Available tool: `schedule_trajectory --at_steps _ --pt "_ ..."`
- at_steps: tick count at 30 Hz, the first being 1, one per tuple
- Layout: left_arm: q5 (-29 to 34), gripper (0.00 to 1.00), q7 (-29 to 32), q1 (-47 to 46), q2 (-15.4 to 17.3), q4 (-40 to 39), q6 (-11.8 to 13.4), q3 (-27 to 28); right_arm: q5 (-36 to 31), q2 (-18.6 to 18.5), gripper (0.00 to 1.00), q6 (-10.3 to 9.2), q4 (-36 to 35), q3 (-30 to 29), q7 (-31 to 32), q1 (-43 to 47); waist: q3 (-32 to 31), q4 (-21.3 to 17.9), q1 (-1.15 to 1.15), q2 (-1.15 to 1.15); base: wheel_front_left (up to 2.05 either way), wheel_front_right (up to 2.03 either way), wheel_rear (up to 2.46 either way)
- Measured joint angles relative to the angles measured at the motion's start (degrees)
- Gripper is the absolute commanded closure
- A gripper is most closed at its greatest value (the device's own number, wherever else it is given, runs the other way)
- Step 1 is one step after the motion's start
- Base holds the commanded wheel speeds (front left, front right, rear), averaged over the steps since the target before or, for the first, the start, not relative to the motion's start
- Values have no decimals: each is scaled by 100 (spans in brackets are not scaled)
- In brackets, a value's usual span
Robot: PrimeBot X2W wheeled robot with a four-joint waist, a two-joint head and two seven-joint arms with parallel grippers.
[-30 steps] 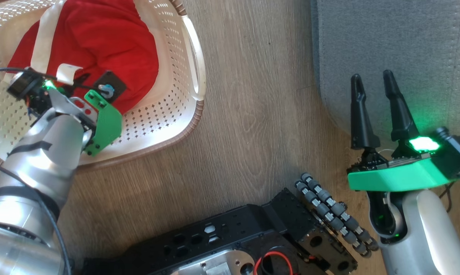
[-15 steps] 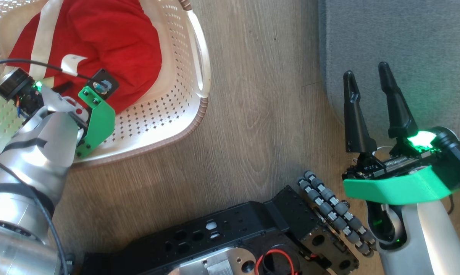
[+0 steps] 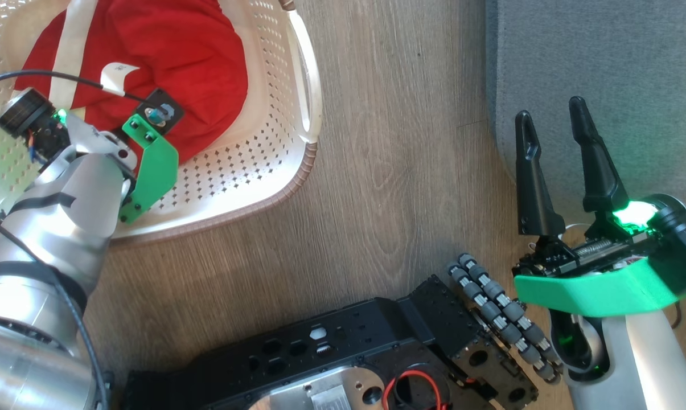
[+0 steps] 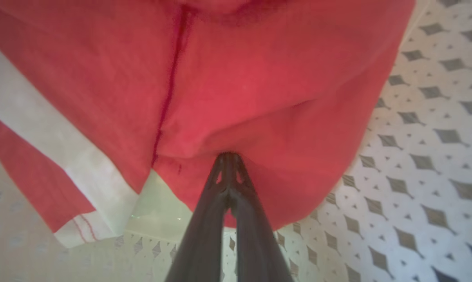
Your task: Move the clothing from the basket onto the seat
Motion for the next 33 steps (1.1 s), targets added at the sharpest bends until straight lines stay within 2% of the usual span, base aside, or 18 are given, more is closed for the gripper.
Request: schedule_trajectory --at_steps 12,21,26,33 --pt "-165 100 -413 -143 -79 4 33 -3 -98 0 0 0 -1 16 0 -37 -28 79 0 0 0 0 0" --pt "-430 100 -1005 -138 -87 9 162 64 -87 0 0 0 159 14 0 -551 -279 79 0 0 0 0 0" --pt "-691 100 -1629 -111 -116 10 264 222 -79 -1 0 0 432 -8 0 -1006 -558 110 1 0 0 0 0" --pt "-1195 100 -2060 472 -419 -141 300 593 -103 -4 0 0 976 -96 0 -1098 -1409 329 0 0 0 0 0"
